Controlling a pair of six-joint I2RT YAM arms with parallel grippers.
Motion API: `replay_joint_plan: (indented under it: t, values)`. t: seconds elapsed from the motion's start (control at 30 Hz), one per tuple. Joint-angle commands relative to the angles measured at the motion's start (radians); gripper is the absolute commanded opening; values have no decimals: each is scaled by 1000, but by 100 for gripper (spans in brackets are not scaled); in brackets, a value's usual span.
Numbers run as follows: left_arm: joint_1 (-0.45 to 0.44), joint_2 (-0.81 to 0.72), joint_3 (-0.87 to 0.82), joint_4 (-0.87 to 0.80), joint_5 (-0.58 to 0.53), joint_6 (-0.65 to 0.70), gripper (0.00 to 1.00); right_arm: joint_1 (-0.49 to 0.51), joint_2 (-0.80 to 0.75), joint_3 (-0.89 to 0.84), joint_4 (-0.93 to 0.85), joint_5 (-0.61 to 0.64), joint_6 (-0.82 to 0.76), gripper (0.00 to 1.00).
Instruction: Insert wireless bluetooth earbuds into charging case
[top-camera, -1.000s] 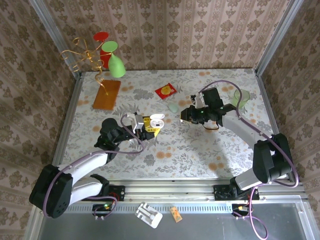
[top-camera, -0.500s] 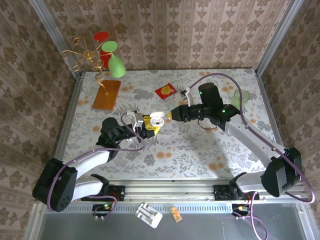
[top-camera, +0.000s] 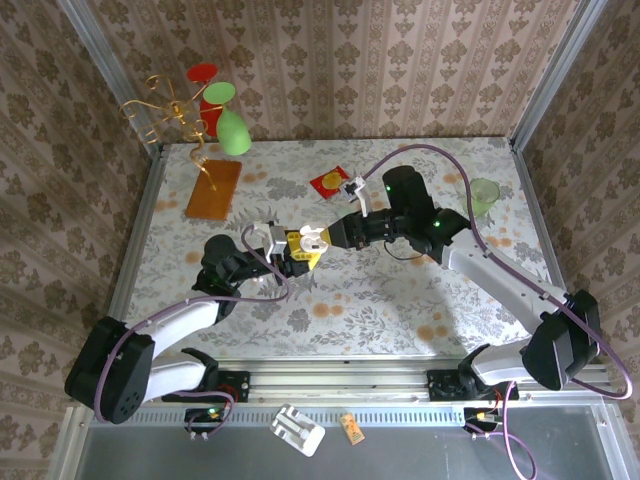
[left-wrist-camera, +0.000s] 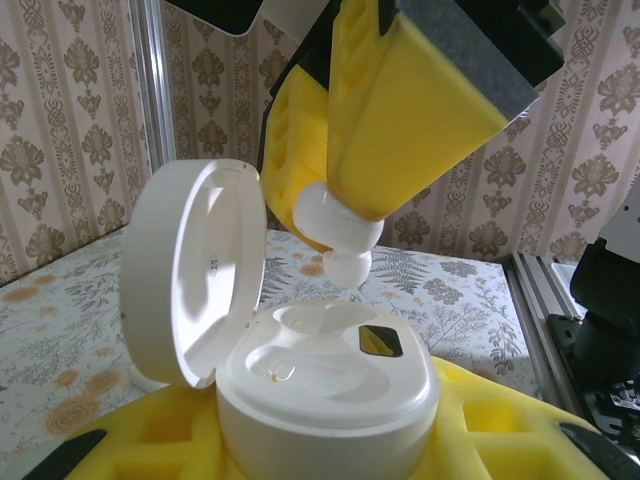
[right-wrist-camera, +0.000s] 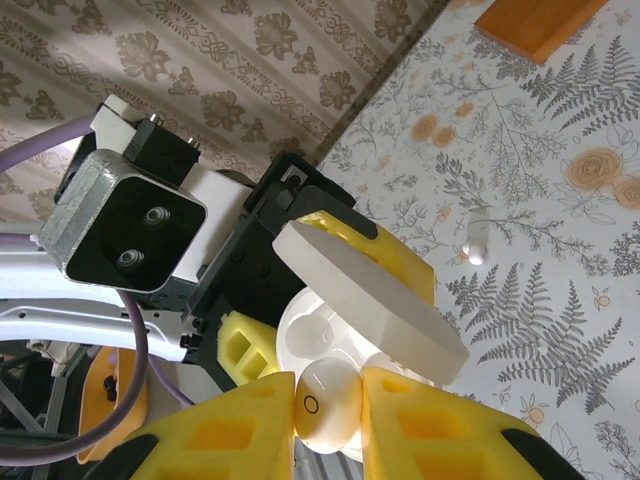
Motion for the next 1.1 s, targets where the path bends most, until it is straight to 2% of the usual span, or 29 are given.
replay_joint_plan:
  t: [0.0, 0.67, 1.07]
  values:
    - [7, -27, 17, 32, 6, -16, 26, 9, 13, 23, -6, -18, -32, 21]
    - [7, -12, 33, 49, -19, -15, 26, 15, 50, 30, -57, -19, -69, 22]
    - [8, -1, 31, 65, -5, -21, 26, 21, 50, 21, 38, -23, 15, 21]
